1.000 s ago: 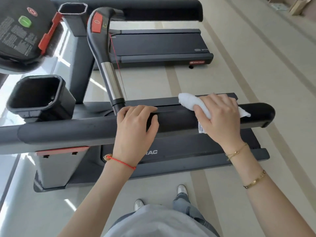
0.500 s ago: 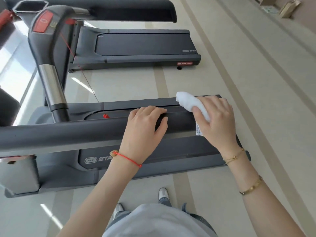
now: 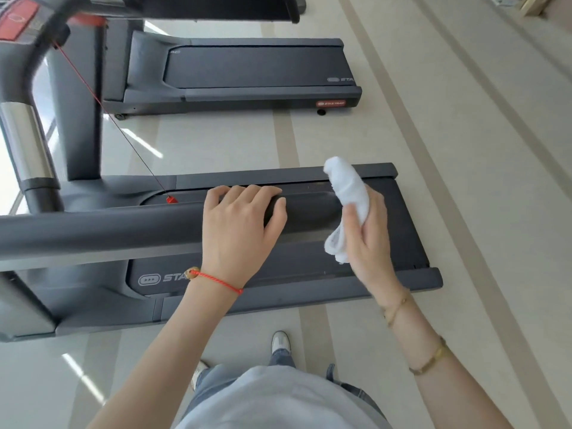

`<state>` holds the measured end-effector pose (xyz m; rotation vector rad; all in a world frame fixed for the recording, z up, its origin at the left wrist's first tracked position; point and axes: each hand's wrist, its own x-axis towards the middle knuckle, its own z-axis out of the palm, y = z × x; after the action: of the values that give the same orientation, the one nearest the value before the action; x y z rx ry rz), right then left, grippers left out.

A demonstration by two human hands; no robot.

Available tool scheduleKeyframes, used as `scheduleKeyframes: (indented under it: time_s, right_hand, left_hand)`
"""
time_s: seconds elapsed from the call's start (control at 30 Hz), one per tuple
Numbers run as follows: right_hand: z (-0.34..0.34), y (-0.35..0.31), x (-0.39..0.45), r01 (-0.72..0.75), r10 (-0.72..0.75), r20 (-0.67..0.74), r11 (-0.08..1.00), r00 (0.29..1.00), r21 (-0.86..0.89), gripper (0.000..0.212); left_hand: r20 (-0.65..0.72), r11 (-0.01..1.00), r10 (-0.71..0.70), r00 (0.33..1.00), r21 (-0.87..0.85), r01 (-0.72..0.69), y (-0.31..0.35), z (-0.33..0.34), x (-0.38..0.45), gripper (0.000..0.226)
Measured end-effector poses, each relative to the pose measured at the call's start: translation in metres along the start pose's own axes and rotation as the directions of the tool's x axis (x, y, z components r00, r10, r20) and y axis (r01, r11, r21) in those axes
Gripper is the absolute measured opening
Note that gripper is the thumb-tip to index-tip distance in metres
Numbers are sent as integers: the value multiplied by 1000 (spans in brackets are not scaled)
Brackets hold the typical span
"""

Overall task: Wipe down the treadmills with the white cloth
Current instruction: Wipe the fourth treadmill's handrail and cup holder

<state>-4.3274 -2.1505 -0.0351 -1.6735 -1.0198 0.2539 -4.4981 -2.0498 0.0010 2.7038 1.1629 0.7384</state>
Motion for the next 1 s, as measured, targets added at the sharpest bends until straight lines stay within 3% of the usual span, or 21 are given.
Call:
scheduleKeyframes:
  time_s: [0.1, 0.17, 0.23, 0.3, 0.37, 0.4, 0.47, 0.5, 0.57, 0.63, 0.7, 0.77, 0.87, 0.93, 1.0]
  right_hand:
    - [-11, 6, 27, -357, 330, 273, 933, 904, 53, 29]
    - [-14, 11, 33, -411, 376, 332, 911, 865, 41, 34]
    - [-13, 9, 25, -356, 332, 257, 933, 908, 52, 27]
    - [-12, 1, 11, -120, 119, 149, 993, 982, -3, 20]
    - [-6, -5, -1, 129, -104, 120, 965, 987, -226, 21]
    - [-4, -10, -3, 178, -140, 130, 919, 982, -351, 27]
    - [-1, -17, 6, 180, -113, 176, 883, 978, -432, 31]
    - [-1, -20, 14, 146, -67, 206, 904, 976, -401, 26]
    - [-4, -21, 39, -56, 135, 294, 963, 946, -262, 27]
    - [-9, -18, 55, -298, 329, 385, 944, 862, -138, 39]
    - [-9, -11, 49, -404, 392, 351, 914, 850, -41, 40]
    - [-5, -8, 28, -347, 333, 191, 937, 923, 46, 27]
    - [-2, -4, -1, -7, 10, 28, 995, 1000, -97, 19]
    - [1, -6, -7, 155, -145, 56, 946, 988, -285, 28]
    - [2, -11, 3, 205, -171, 118, 886, 978, -415, 31]
  left_hand:
    - [-30, 1000, 20, 999, 14, -19, 1, 2, 0, 32]
    - [-43, 999, 28, 999, 31, -27, 1, 3, 0, 32]
    - [-54, 999, 33, 998, 40, -31, -1, 4, 0, 32]
    - [-66, 998, 40, 997, 42, -37, 0, 5, 0, 32]
    - [-79, 998, 43, 996, 49, -39, 0, 5, 0, 32]
    - [-84, 998, 44, 995, 51, -40, -1, 5, 0, 32]
    - [-83, 998, 45, 996, 53, -40, -1, 5, -1, 32]
    - [-79, 997, 47, 996, 56, -43, -1, 5, -1, 32]
    - [-67, 997, 54, 996, 53, -50, -1, 4, -1, 32]
    - [-61, 998, 53, 997, 43, -50, -1, 3, -1, 32]
    - [-54, 998, 50, 997, 44, -47, -1, 2, -1, 32]
    - [-42, 998, 45, 998, 42, -43, 0, 1, -1, 32]
    - [-35, 998, 37, 999, 45, -35, 0, 0, -1, 32]
    - [-27, 999, 32, 999, 43, -31, 0, 1, -1, 33]
    - [-19, 999, 30, 999, 42, -29, 1, 0, -1, 33]
